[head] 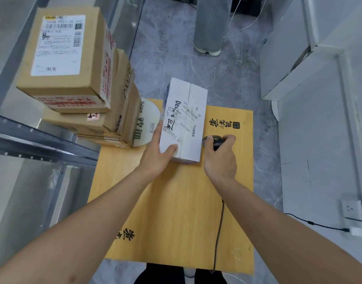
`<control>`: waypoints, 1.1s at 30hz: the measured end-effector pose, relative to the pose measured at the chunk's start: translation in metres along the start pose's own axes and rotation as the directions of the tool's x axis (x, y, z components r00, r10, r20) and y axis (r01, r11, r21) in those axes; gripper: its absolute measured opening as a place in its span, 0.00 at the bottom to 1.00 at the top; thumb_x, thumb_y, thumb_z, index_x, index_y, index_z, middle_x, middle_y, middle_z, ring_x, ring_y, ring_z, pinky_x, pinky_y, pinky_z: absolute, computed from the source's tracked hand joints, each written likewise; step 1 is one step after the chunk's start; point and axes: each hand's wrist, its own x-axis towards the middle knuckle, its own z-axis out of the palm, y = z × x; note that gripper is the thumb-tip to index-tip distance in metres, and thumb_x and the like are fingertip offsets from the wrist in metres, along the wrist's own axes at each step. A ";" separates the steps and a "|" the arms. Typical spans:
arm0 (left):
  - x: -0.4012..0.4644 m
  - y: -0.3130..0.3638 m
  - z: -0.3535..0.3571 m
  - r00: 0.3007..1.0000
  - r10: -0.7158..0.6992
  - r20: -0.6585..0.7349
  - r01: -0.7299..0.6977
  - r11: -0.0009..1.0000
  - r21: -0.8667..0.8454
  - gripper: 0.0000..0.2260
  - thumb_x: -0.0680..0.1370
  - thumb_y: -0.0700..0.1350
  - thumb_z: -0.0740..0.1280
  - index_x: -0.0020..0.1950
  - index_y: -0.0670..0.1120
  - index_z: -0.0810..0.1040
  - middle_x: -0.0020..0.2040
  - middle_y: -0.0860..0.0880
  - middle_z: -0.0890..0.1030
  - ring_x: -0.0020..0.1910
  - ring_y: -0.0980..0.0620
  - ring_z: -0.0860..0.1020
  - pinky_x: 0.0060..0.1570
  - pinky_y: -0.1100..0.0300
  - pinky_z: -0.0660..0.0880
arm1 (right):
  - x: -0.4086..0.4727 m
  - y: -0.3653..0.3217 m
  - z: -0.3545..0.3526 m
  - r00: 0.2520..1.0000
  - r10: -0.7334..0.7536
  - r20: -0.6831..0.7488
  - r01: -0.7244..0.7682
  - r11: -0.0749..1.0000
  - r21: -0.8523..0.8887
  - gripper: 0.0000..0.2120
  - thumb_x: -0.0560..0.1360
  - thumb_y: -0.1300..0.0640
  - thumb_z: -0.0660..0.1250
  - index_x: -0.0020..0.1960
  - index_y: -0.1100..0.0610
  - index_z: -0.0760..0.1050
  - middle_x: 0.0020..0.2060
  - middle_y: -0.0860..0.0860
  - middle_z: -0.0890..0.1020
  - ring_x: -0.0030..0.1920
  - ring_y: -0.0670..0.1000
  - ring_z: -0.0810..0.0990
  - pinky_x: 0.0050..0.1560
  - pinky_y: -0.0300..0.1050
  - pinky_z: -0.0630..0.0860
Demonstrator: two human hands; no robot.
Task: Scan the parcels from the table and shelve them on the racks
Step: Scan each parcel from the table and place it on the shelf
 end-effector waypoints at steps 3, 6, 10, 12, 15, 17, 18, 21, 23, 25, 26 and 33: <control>0.001 0.010 -0.001 0.995 0.083 0.060 -0.091 0.985 0.144 0.40 0.78 0.55 0.67 0.80 0.74 0.44 0.74 0.61 0.74 0.68 0.51 0.76 0.70 0.49 0.72 | 0.003 0.003 -0.008 1.000 0.028 0.006 -0.028 0.999 -0.023 0.20 0.85 0.39 0.57 0.67 0.52 0.61 0.45 0.49 0.80 0.44 0.56 0.82 0.42 0.51 0.75; 0.003 0.014 -0.001 0.988 0.062 0.142 -0.098 0.960 0.264 0.38 0.81 0.57 0.65 0.77 0.79 0.40 0.73 0.52 0.75 0.64 0.43 0.74 0.68 0.43 0.72 | 0.002 0.005 -0.017 0.999 0.053 0.013 -0.053 0.998 0.016 0.20 0.85 0.39 0.57 0.67 0.53 0.61 0.43 0.47 0.80 0.43 0.55 0.81 0.41 0.51 0.75; -0.003 0.020 0.003 0.985 0.010 0.170 -0.066 0.942 0.328 0.33 0.83 0.59 0.62 0.75 0.82 0.42 0.73 0.45 0.71 0.64 0.48 0.67 0.62 0.52 0.65 | -0.003 0.004 -0.035 0.996 0.090 0.005 -0.089 0.984 0.154 0.18 0.85 0.39 0.57 0.64 0.52 0.63 0.43 0.43 0.77 0.43 0.51 0.80 0.40 0.50 0.74; -0.008 0.024 0.005 0.986 0.024 0.166 -0.077 0.942 0.327 0.32 0.84 0.60 0.62 0.75 0.82 0.43 0.75 0.45 0.70 0.65 0.48 0.66 0.62 0.52 0.64 | -0.005 0.003 -0.046 0.991 0.132 0.013 -0.131 0.955 0.266 0.17 0.85 0.39 0.58 0.63 0.51 0.64 0.45 0.43 0.78 0.45 0.52 0.81 0.41 0.50 0.75; -0.021 0.035 0.011 0.987 0.056 0.153 -0.103 0.943 0.317 0.32 0.84 0.60 0.63 0.75 0.82 0.44 0.73 0.45 0.69 0.66 0.48 0.66 0.64 0.53 0.63 | -0.012 -0.006 -0.066 0.982 0.187 0.029 -0.181 0.882 0.434 0.16 0.83 0.37 0.59 0.61 0.49 0.66 0.48 0.46 0.81 0.49 0.54 0.84 0.50 0.59 0.82; -0.032 0.048 0.016 0.988 0.071 0.136 -0.111 0.944 0.310 0.32 0.84 0.60 0.63 0.75 0.82 0.45 0.67 0.44 0.70 0.64 0.48 0.67 0.64 0.53 0.64 | -0.017 -0.013 -0.083 0.984 0.173 0.039 -0.169 0.851 0.497 0.15 0.83 0.38 0.60 0.60 0.49 0.67 0.48 0.48 0.83 0.47 0.52 0.84 0.51 0.59 0.82; -0.037 0.054 0.019 0.988 0.089 0.124 -0.124 0.942 0.311 0.32 0.84 0.60 0.63 0.75 0.82 0.45 0.66 0.44 0.69 0.64 0.48 0.67 0.64 0.53 0.65 | -0.021 -0.017 -0.093 0.986 0.159 0.046 -0.159 0.830 0.535 0.15 0.83 0.39 0.60 0.59 0.50 0.68 0.48 0.49 0.83 0.44 0.50 0.84 0.50 0.58 0.82; -0.060 0.072 0.026 0.986 0.156 0.063 -0.168 0.936 0.310 0.32 0.83 0.60 0.64 0.75 0.82 0.46 0.65 0.45 0.69 0.64 0.49 0.67 0.63 0.55 0.65 | -0.034 -0.028 -0.124 0.990 0.117 0.075 -0.138 0.751 0.646 0.13 0.83 0.42 0.60 0.58 0.51 0.69 0.44 0.51 0.84 0.35 0.50 0.80 0.41 0.54 0.79; -0.070 0.080 0.028 0.986 0.167 0.023 -0.166 0.942 0.293 0.32 0.83 0.60 0.65 0.75 0.82 0.47 0.65 0.45 0.69 0.64 0.49 0.67 0.63 0.55 0.65 | -0.040 -0.036 -0.139 0.989 0.120 0.087 -0.147 0.726 0.671 0.15 0.83 0.41 0.60 0.58 0.52 0.69 0.41 0.54 0.84 0.33 0.52 0.78 0.36 0.49 0.75; -0.087 0.092 0.031 0.981 0.191 -0.025 -0.176 0.943 0.283 0.33 0.82 0.60 0.66 0.75 0.82 0.48 0.63 0.45 0.70 0.63 0.49 0.67 0.65 0.55 0.65 | -0.053 -0.042 -0.159 0.991 0.091 0.094 -0.131 0.716 0.686 0.16 0.84 0.40 0.59 0.60 0.52 0.68 0.42 0.55 0.84 0.34 0.53 0.78 0.35 0.46 0.74; -0.094 0.100 0.031 0.978 0.202 -0.047 -0.182 0.944 0.274 0.33 0.82 0.60 0.67 0.75 0.82 0.48 0.62 0.45 0.70 0.62 0.49 0.68 0.64 0.55 0.66 | -0.059 -0.045 -0.168 0.993 0.074 0.096 -0.120 0.709 0.695 0.16 0.84 0.40 0.59 0.60 0.52 0.68 0.44 0.55 0.85 0.36 0.53 0.78 0.34 0.46 0.74; -0.147 0.147 0.015 0.932 0.318 -0.172 -0.261 0.921 0.288 0.33 0.83 0.59 0.67 0.75 0.82 0.49 0.60 0.47 0.69 0.58 0.49 0.70 0.56 0.59 0.66 | -0.117 -0.076 -0.221 0.996 -0.050 0.078 -0.025 0.667 0.745 0.16 0.83 0.40 0.59 0.59 0.53 0.68 0.43 0.57 0.83 0.38 0.56 0.78 0.37 0.48 0.74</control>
